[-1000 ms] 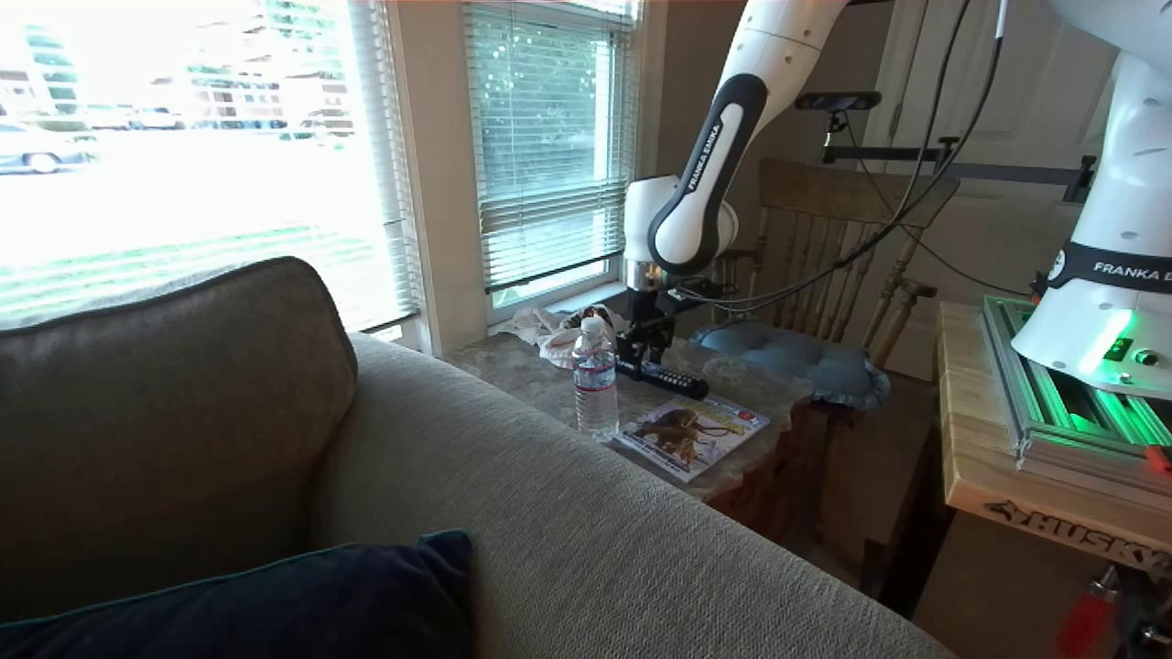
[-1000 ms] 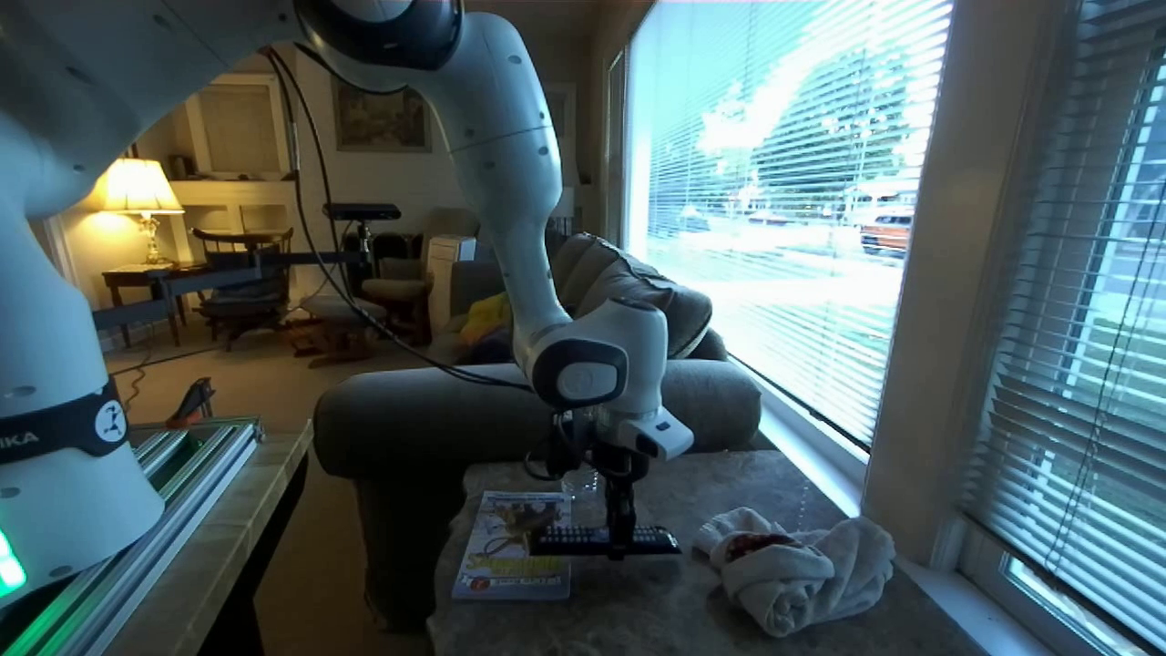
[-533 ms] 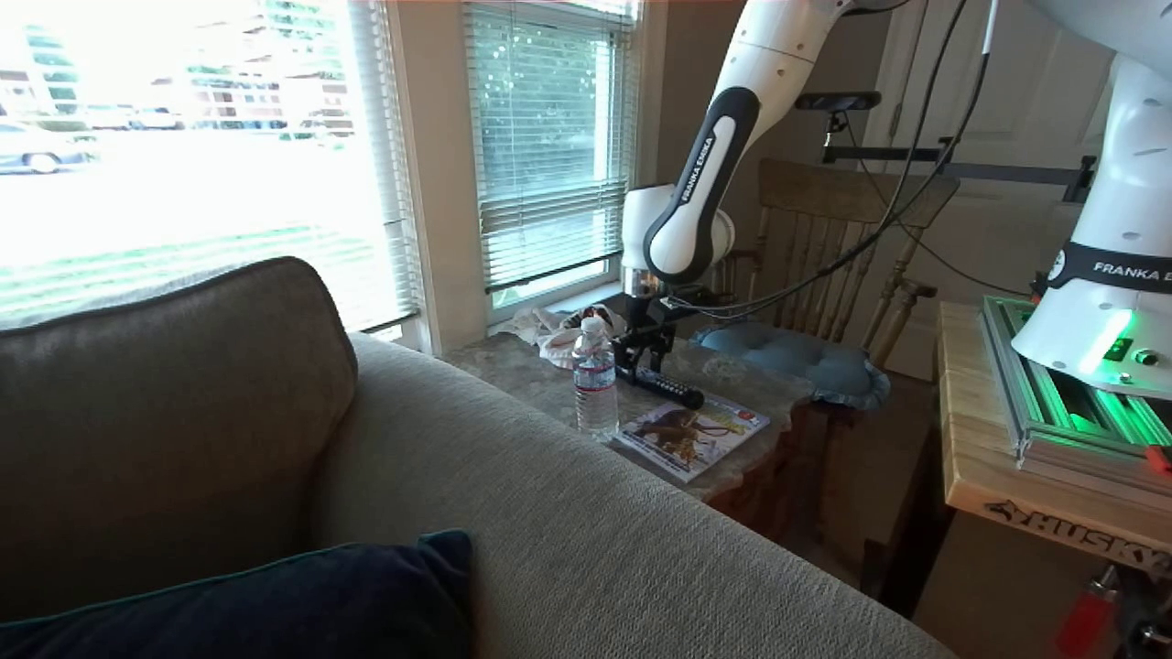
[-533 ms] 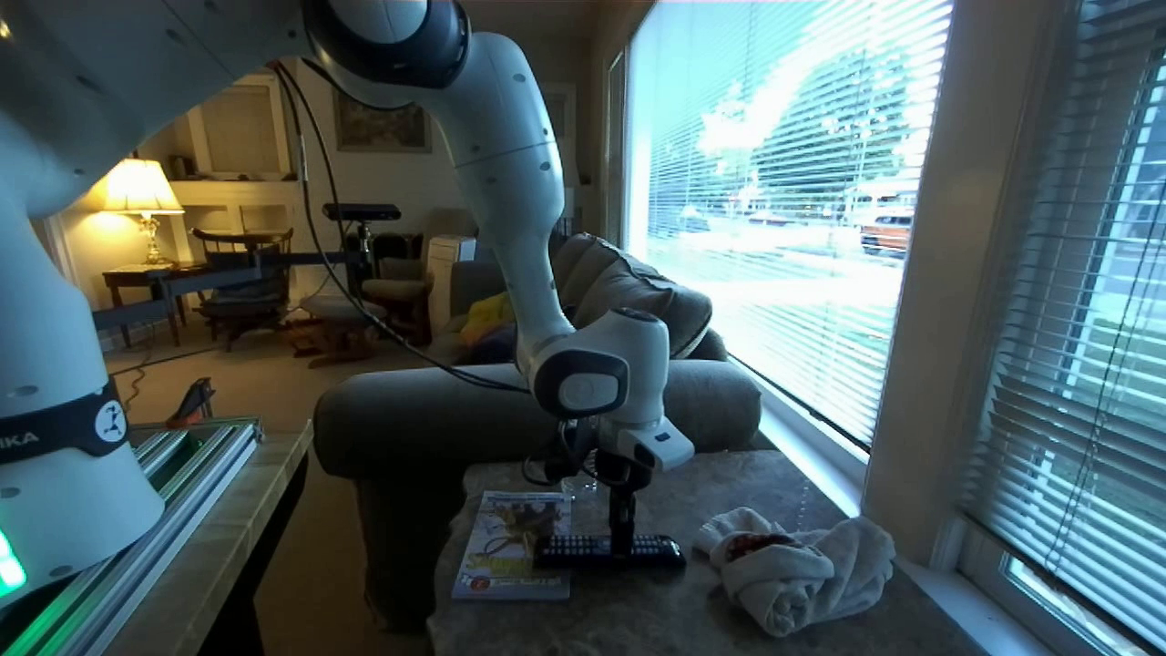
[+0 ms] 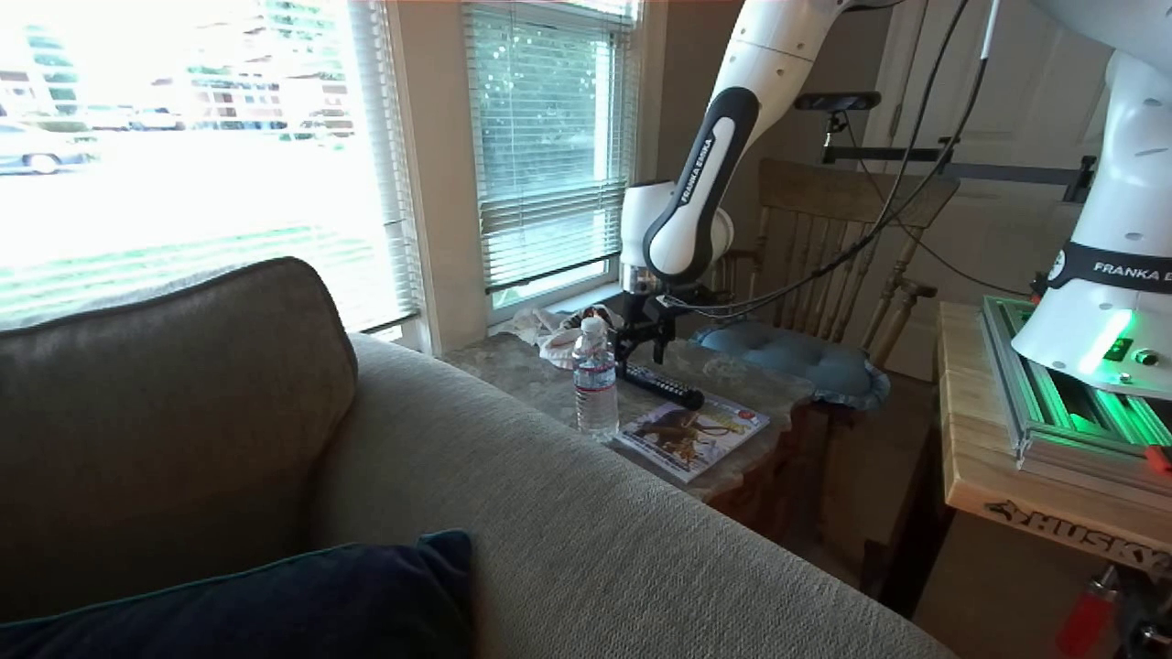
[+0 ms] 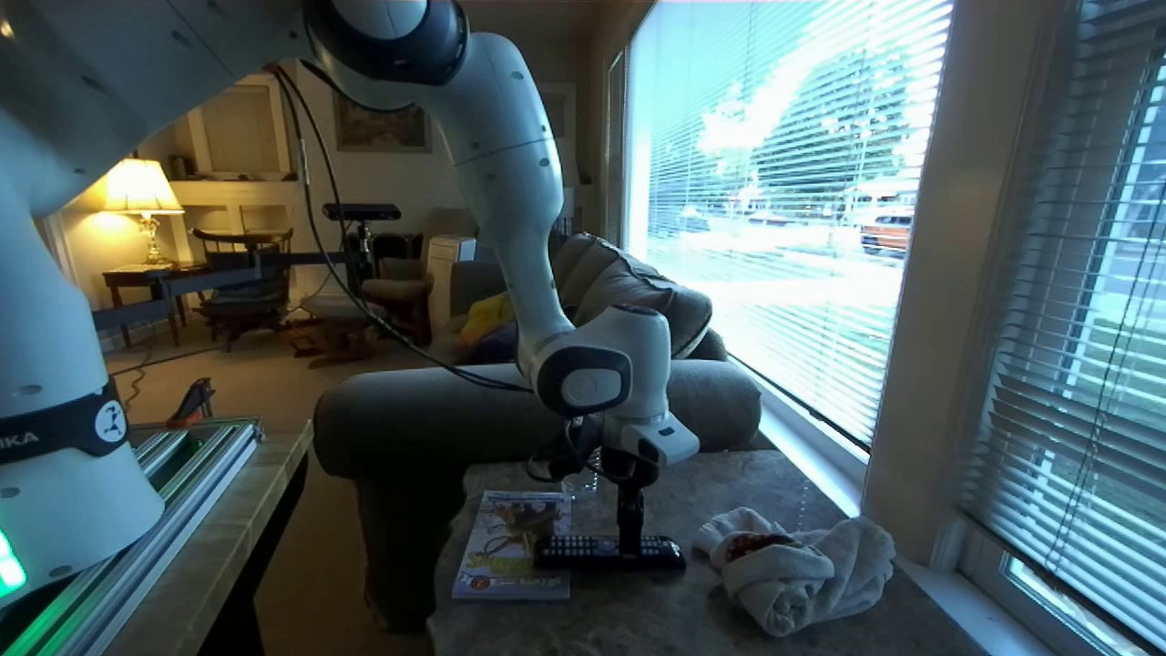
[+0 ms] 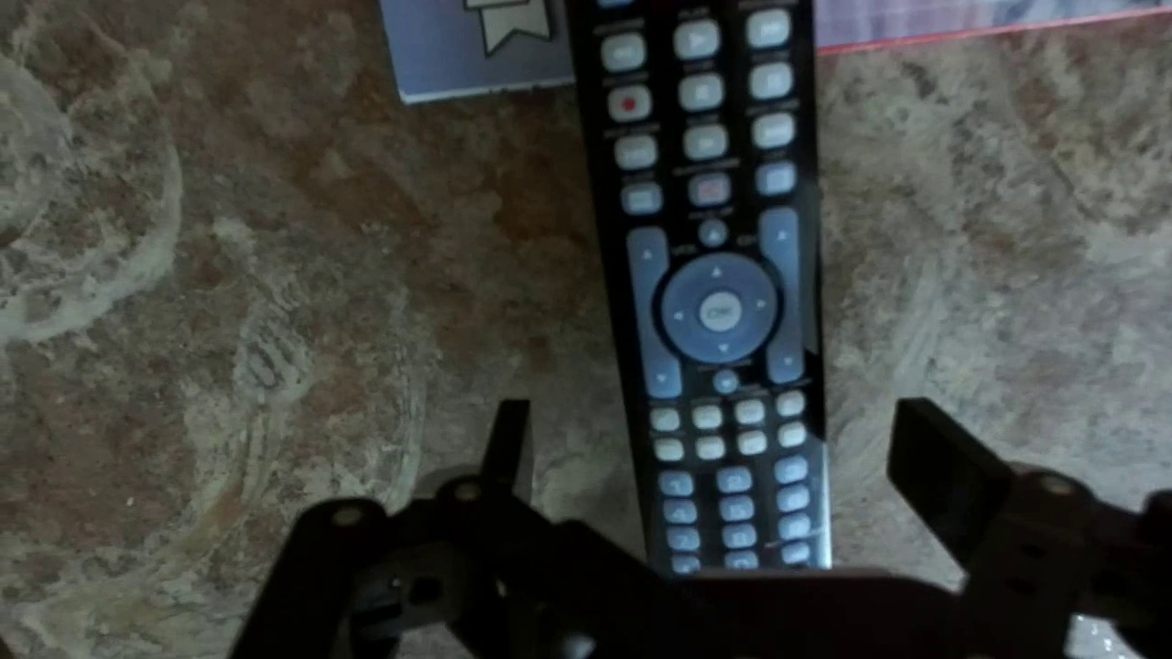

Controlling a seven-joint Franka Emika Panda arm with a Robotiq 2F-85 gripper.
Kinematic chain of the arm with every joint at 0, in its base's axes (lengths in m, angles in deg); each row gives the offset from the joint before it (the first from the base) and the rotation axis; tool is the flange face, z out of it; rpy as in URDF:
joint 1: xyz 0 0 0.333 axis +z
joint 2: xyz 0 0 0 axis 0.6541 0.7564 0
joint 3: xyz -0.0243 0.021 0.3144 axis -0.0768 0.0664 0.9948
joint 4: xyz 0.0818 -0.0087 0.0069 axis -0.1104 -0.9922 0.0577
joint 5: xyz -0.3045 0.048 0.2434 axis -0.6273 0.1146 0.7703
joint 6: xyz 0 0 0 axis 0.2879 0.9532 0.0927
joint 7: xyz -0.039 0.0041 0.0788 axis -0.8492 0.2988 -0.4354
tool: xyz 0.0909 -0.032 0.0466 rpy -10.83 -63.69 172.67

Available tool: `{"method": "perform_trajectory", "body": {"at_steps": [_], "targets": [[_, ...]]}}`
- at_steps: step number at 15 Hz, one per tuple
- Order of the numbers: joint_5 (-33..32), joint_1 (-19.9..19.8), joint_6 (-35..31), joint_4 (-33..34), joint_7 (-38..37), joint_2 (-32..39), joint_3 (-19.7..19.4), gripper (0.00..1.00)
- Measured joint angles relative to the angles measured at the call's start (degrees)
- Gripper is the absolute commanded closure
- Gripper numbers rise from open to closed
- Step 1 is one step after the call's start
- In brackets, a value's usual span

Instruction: Turn the remote control to the left and press a button on the remote control.

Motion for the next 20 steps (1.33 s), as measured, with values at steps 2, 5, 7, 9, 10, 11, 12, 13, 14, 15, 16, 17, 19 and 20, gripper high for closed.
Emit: {"method": "perform_trajectory", "body": {"at_steps": [2,5,7,9,10,11,12,13,14,15,16,17,19,20], "targets": [[0.00,0.61,-0.10,-0.14,-0.20,-0.40,-0.74,0.29],[0.00,1.16,-0.10,-1.08,-0.20,-1.92,-1.41,0.46],[0.00,1.43,-0.10,-2.05,-0.20,-3.26,-1.72,0.60],[0.00,1.76,-0.03,-2.94,-0.20,-4.37,-2.08,0.75],[0.00,1.98,0.08,-3.27,-0.20,-4.69,-2.29,0.81],[0.00,2.22,0.32,-3.57,-0.20,-4.89,-2.49,0.89],[0.00,2.49,0.59,-3.78,-0.20,-4.96,-2.69,0.95],[0.00,2.79,0.85,-3.92,-0.20,-4.96,-2.91,0.99],[-0.01,3.11,1.02,-4.12,-0.20,-4.96,-3.14,1.00],[-0.01,3.46,1.03,-4.45,-0.20,-4.96,-3.39,1.00],[-0.01,3.77,1.03,-4.85,-0.20,-4.96,-3.60,1.00],[-0.02,4.03,1.03,-5.24,-0.20,-4.95,-3.77,1.00],[-0.02,4.40,1.03,-5.81,-0.20,-4.97,-3.95,1.00],[-0.02,4.51,1.03,-6.05,-0.20,-4.97,-3.97,1.00]]}}
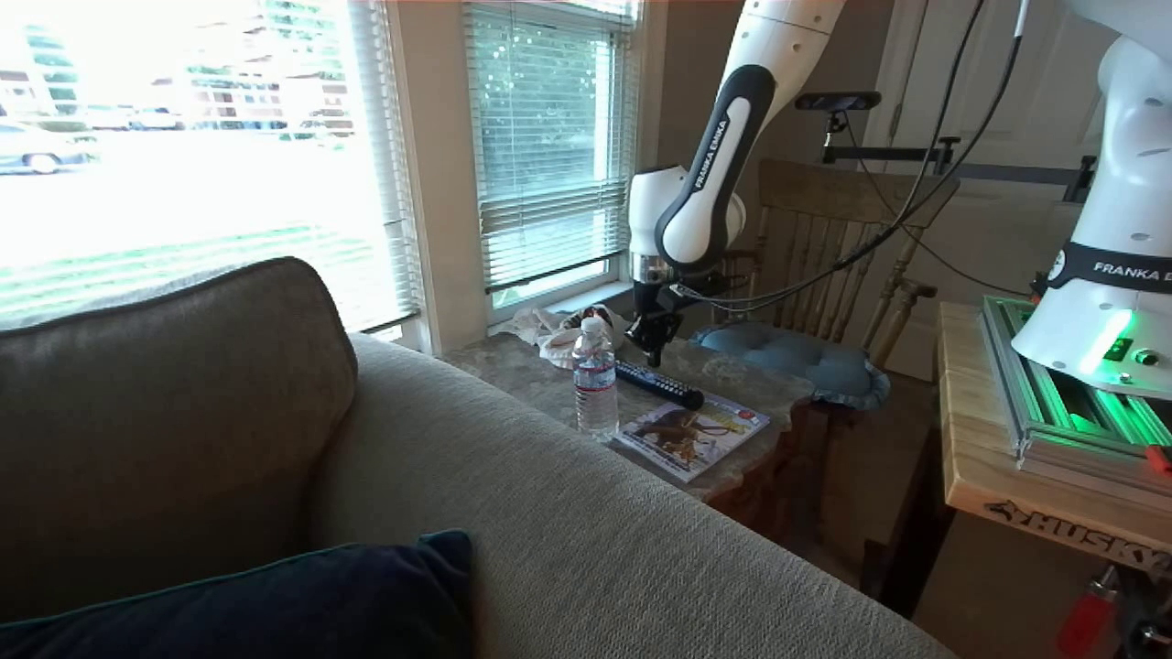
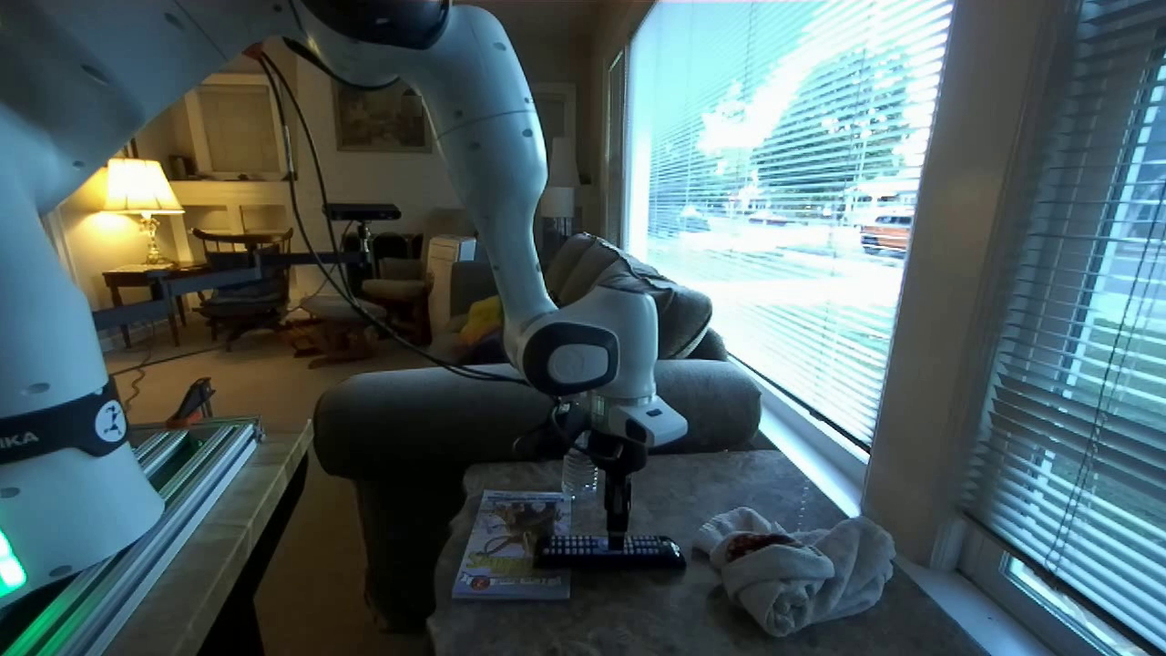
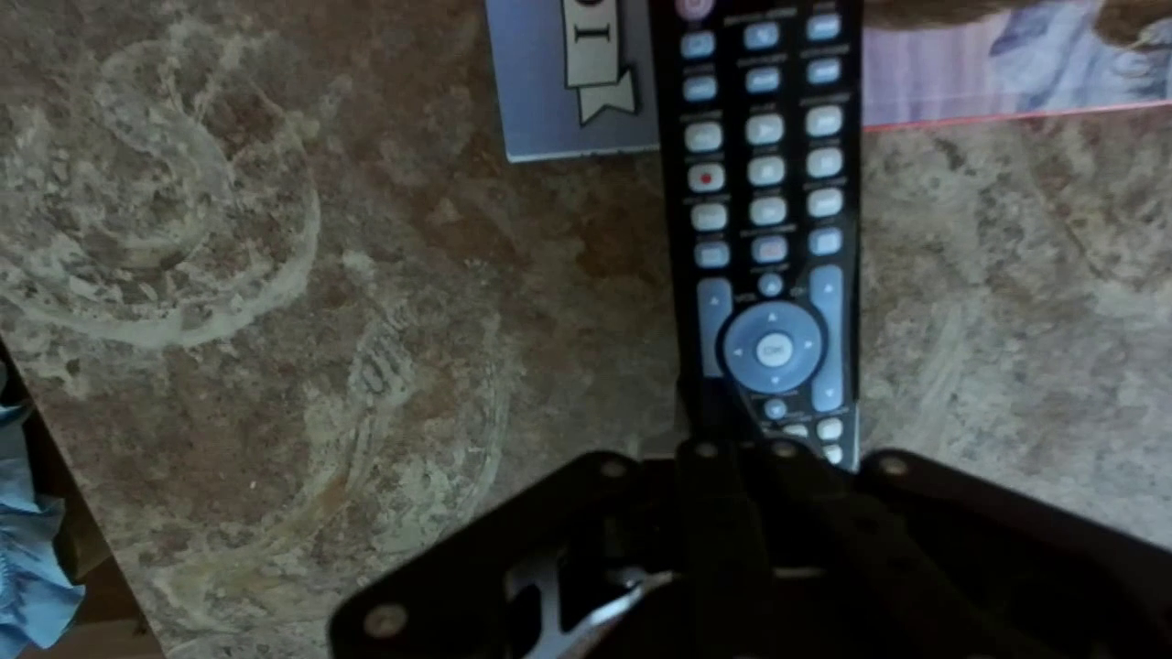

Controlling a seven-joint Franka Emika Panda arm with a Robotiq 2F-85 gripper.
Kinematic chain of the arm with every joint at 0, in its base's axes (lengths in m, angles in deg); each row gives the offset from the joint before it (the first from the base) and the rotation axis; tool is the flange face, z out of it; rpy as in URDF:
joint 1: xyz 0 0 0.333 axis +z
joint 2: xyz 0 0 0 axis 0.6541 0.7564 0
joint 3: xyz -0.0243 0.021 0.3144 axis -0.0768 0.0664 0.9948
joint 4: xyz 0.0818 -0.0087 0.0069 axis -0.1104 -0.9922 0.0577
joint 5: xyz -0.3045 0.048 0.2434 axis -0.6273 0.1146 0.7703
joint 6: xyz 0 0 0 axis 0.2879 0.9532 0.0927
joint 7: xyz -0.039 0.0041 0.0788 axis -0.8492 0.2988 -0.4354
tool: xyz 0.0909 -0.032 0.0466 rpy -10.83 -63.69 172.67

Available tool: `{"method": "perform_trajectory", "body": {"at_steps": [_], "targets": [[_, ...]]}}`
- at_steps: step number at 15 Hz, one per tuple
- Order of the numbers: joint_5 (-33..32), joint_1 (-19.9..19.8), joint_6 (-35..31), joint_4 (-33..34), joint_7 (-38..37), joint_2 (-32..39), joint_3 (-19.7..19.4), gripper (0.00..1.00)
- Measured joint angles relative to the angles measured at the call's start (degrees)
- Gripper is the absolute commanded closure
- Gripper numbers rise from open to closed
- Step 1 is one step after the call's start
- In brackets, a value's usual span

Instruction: Turn the remote control to the left and press a button on the remote control.

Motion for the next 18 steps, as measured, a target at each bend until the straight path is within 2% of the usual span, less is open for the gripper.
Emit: {"method": "perform_trajectory", "body": {"at_steps": [12,18], "targets": [[0.00,-0.11,-0.21,-2.14,0.44,-1.27,2.00,1.00],[0.00,-0.61,-4.25,-2.54,1.74,-1.27,3.43,1.00]]}}
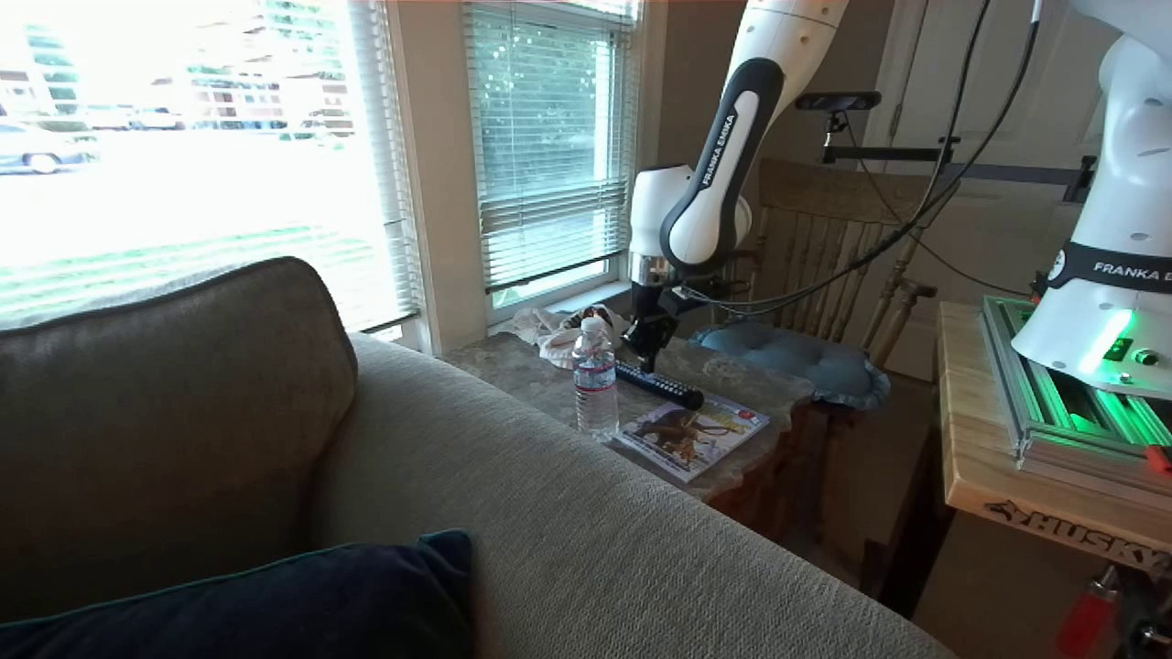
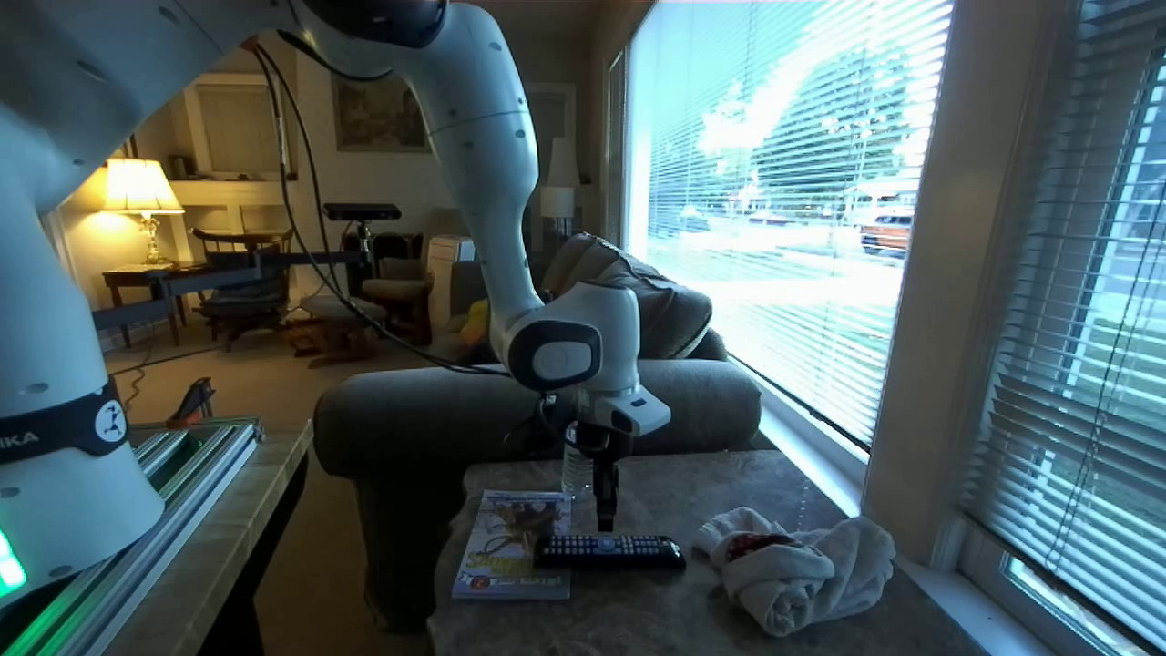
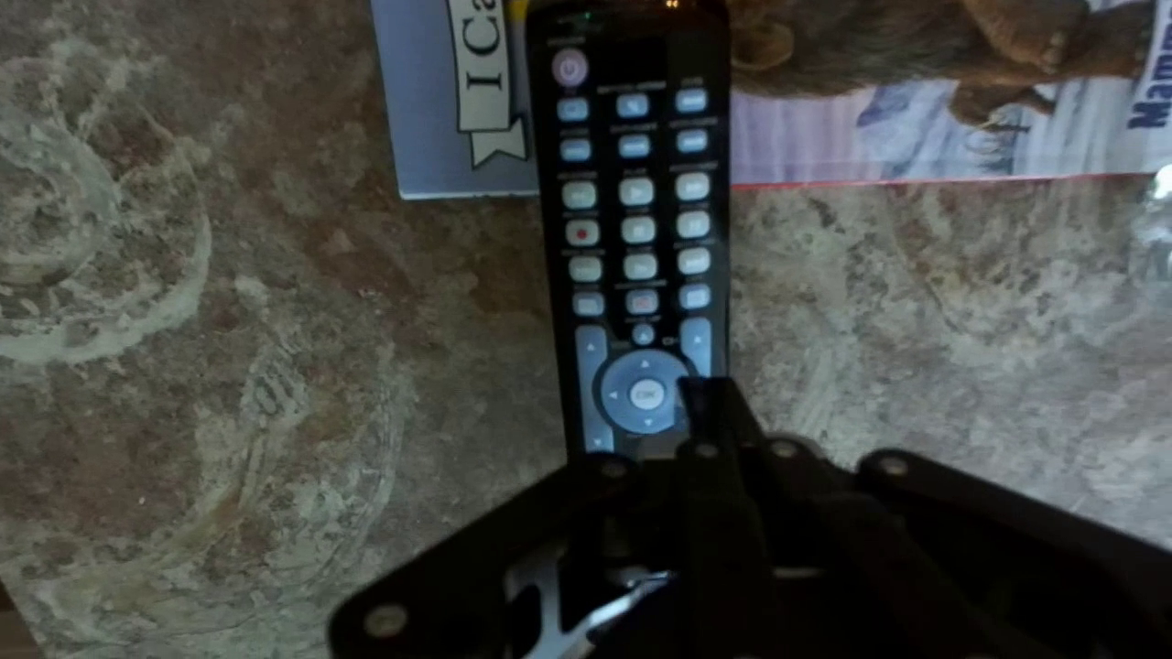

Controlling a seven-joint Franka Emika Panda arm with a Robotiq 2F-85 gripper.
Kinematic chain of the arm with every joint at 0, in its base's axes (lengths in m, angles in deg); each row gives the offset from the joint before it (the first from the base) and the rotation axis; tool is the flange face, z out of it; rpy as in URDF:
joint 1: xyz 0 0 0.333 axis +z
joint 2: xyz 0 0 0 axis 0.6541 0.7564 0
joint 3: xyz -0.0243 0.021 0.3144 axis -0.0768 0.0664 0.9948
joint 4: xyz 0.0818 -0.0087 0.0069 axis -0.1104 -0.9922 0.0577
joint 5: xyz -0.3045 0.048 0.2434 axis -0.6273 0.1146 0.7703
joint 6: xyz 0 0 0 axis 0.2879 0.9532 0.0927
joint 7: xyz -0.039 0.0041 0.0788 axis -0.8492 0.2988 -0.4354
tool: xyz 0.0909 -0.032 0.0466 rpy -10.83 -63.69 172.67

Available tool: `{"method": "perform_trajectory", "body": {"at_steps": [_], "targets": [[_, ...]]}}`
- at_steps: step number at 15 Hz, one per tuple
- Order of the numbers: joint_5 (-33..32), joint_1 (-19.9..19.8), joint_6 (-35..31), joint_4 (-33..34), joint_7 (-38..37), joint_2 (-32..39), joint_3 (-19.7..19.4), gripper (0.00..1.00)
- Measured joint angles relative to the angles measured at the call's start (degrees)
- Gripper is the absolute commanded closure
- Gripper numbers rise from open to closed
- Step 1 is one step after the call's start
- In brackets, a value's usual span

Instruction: Turn the remote control to the left and press a button on the remote control.

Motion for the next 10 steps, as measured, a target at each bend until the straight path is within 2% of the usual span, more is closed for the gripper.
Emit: {"method": "perform_trajectory", "body": {"at_steps": [10], "targets": [[0.00,-0.03,-2.87,-1.13,0.80,0.01,0.08,1.00]]}}
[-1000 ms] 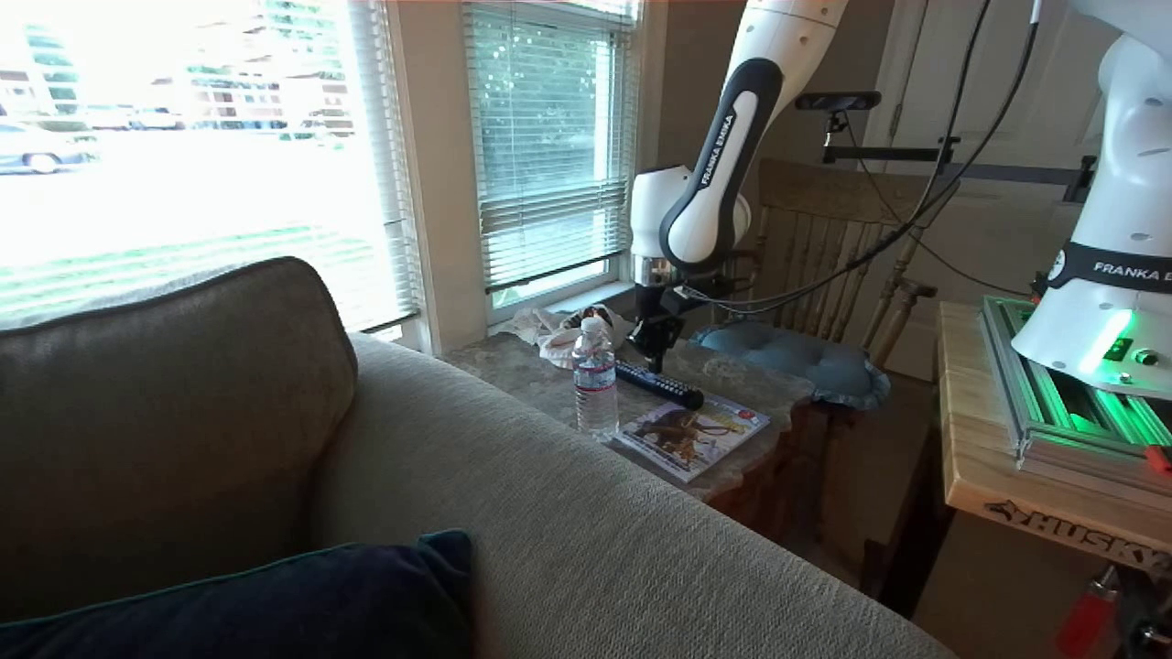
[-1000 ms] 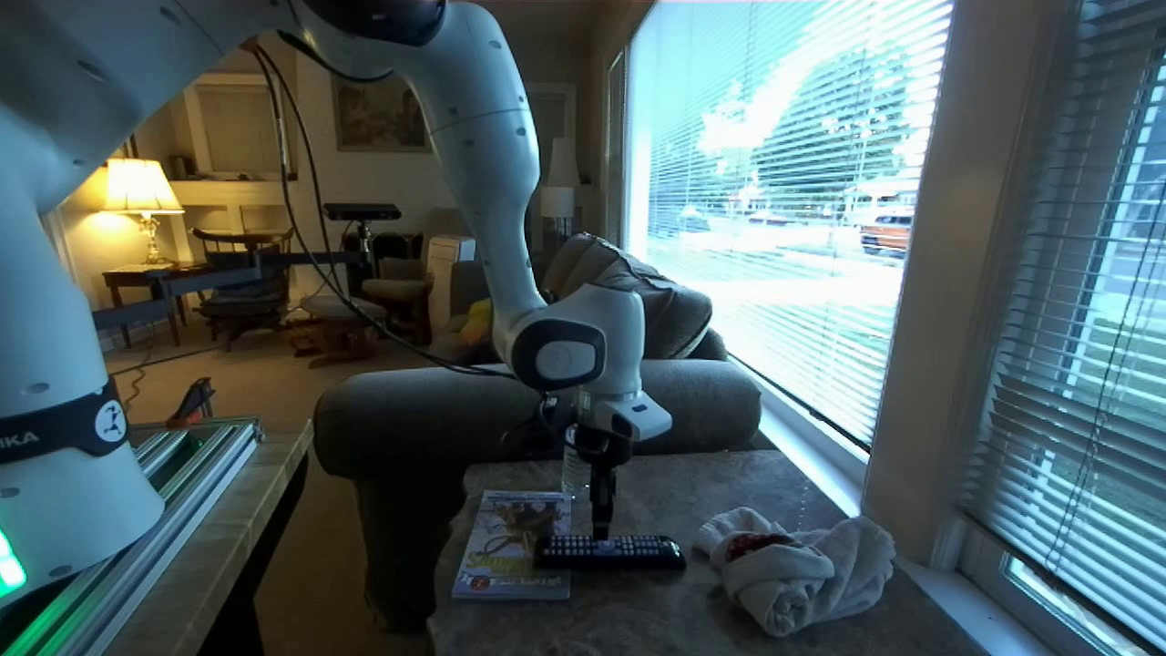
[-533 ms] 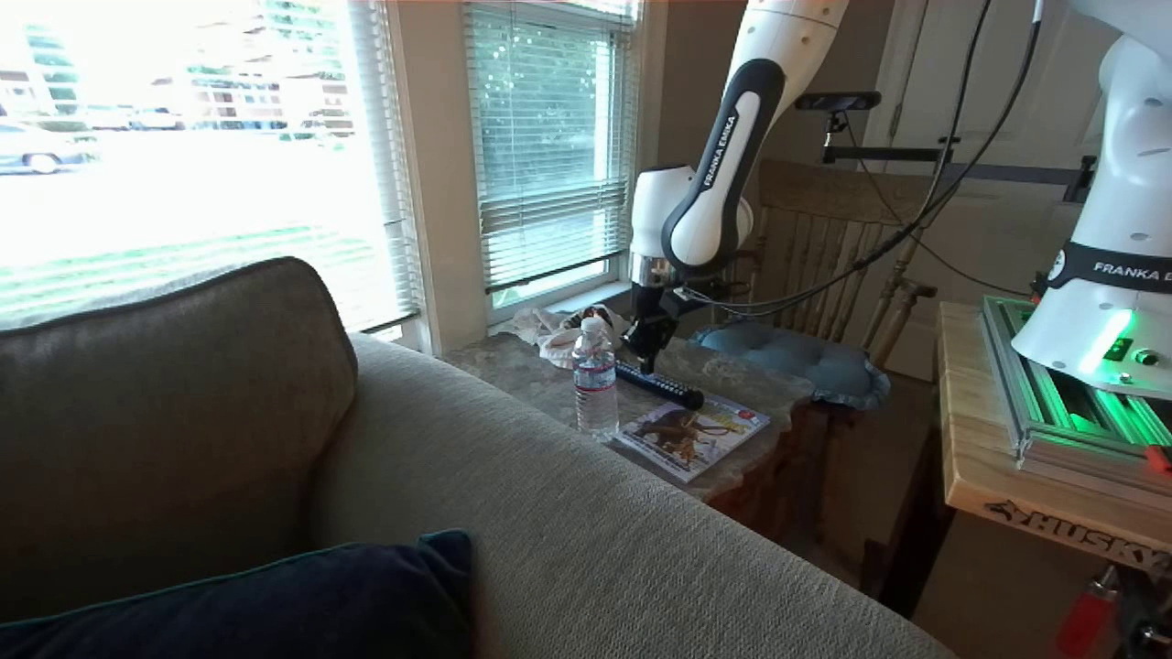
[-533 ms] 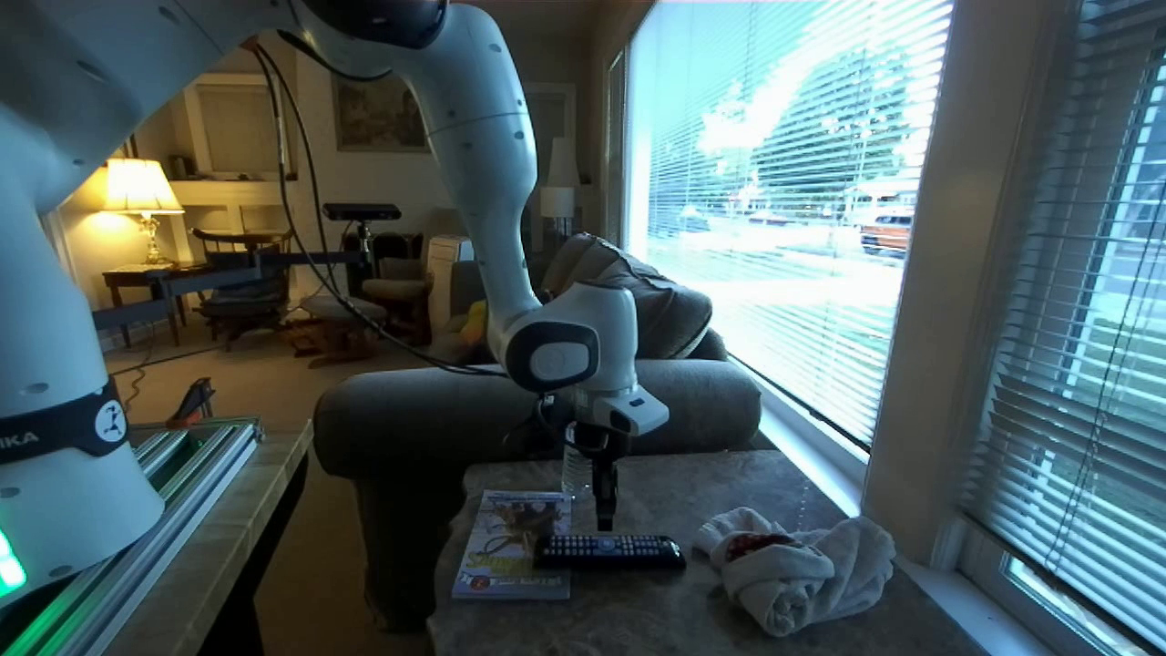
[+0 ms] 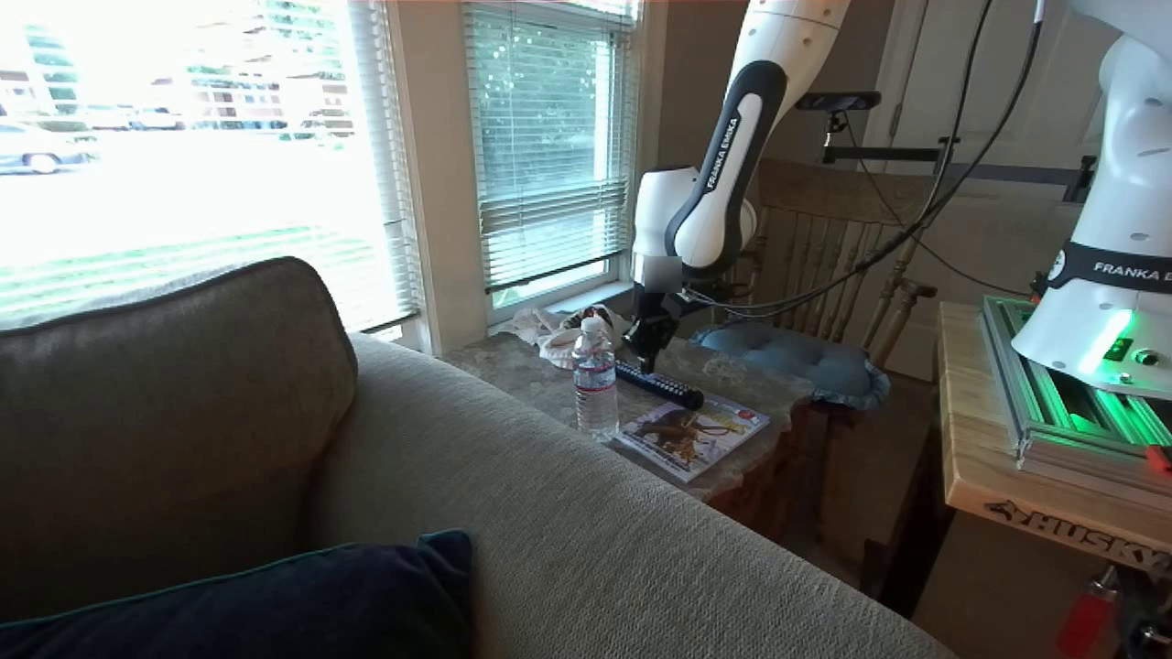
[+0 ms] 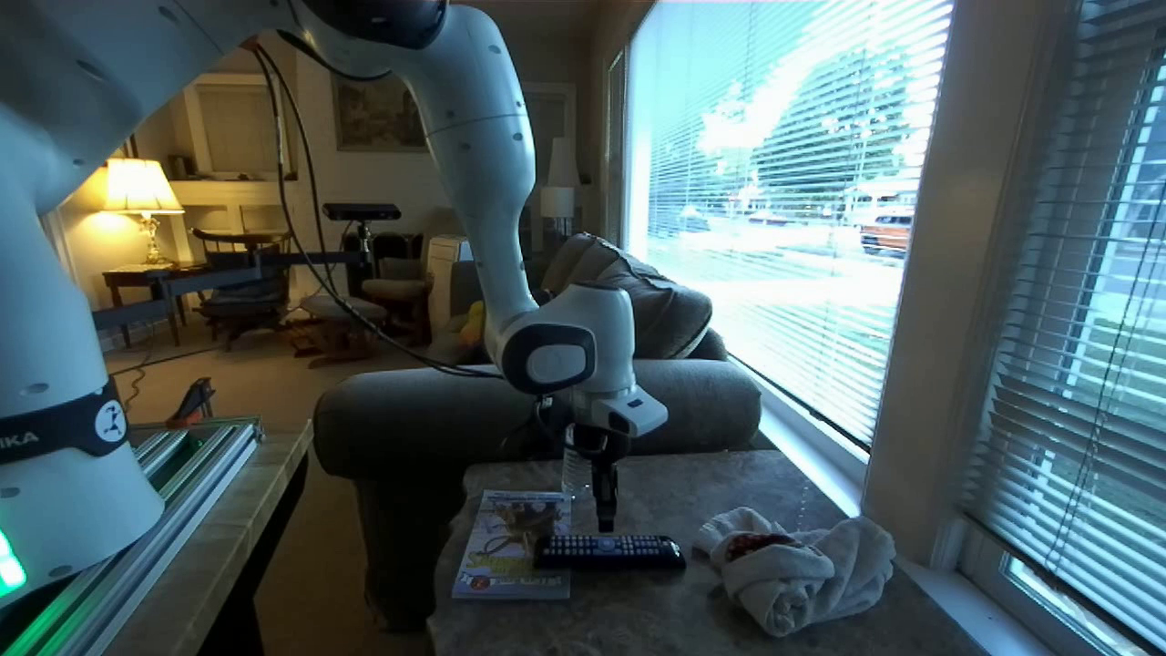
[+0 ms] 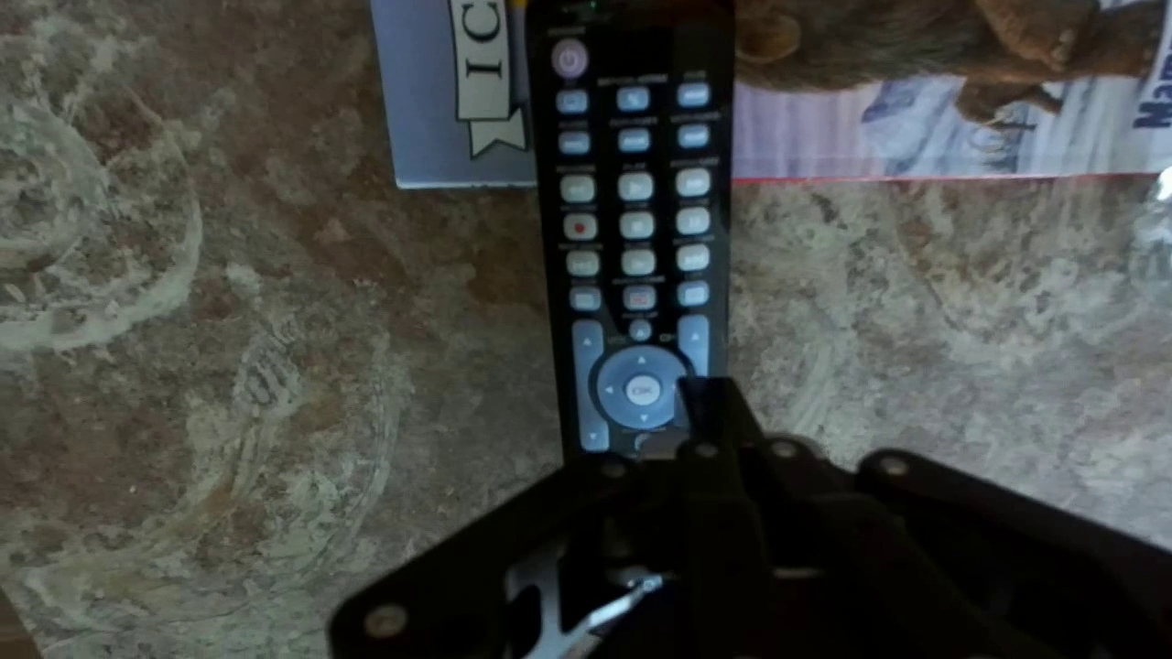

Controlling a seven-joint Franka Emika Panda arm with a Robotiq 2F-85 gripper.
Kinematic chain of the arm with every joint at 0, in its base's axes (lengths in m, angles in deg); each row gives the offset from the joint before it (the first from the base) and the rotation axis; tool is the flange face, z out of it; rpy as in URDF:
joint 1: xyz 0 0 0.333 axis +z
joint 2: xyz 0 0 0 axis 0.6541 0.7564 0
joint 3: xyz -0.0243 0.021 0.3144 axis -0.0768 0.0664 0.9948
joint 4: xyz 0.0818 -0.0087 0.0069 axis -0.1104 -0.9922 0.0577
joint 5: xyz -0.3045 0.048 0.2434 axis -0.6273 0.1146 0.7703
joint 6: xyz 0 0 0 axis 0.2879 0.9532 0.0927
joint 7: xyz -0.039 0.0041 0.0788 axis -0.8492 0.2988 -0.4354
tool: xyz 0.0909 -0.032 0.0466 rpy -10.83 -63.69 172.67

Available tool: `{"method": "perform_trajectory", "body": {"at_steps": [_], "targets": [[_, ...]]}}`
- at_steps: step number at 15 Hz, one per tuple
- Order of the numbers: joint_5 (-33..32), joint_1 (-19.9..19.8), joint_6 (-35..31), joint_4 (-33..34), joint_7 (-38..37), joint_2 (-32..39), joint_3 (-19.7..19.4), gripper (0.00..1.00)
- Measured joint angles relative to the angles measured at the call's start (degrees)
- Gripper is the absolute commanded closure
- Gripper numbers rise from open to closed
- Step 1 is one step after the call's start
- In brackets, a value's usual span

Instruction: Turn the remote control to the left and press a button on the remote control.

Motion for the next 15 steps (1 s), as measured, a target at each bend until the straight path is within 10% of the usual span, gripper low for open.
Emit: {"method": "perform_trajectory", "body": {"at_steps": [15], "targets": [[0.00,0.09,-0.33,0.00,0.00,0.52,-1.67,1.00]]}}
